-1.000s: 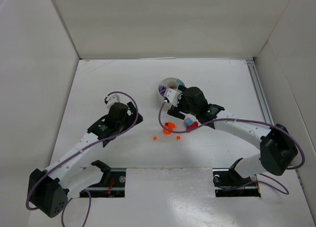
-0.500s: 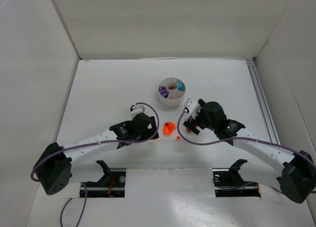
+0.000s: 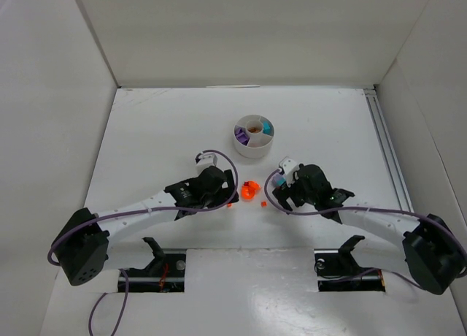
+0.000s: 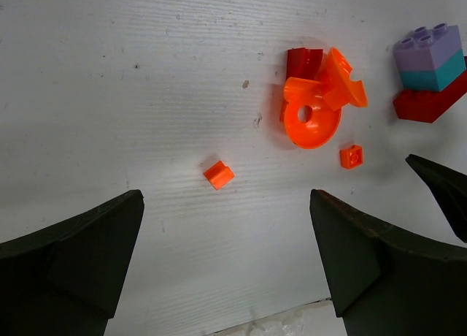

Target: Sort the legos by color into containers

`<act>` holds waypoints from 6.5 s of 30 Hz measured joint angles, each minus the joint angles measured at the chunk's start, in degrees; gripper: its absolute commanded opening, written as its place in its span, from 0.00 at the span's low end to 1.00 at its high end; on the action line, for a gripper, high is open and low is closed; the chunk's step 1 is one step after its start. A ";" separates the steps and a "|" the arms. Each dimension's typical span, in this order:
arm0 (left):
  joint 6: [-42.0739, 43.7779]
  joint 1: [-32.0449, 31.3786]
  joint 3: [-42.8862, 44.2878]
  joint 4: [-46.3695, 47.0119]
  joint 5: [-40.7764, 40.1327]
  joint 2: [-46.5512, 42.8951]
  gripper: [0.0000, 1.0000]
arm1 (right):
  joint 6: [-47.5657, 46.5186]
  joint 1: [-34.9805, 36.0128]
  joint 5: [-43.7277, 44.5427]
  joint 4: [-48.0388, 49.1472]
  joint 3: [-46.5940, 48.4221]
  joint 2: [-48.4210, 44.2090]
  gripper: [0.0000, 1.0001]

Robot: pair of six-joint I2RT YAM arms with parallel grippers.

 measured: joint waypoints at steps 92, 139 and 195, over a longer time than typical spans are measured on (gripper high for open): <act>20.11 3.87 -0.33 29.11 41.92 -10.73 0.13 | -36.96 4.52 -31.10 10.19 -0.63 -23.61 0.33; 16.48 13.57 7.10 7.54 12.70 2.56 0.11 | -36.26 -9.22 -21.46 6.60 32.57 17.05 0.40; 12.41 16.55 12.04 -1.33 2.67 1.60 0.08 | -43.91 -7.43 -28.57 2.32 37.40 27.19 0.45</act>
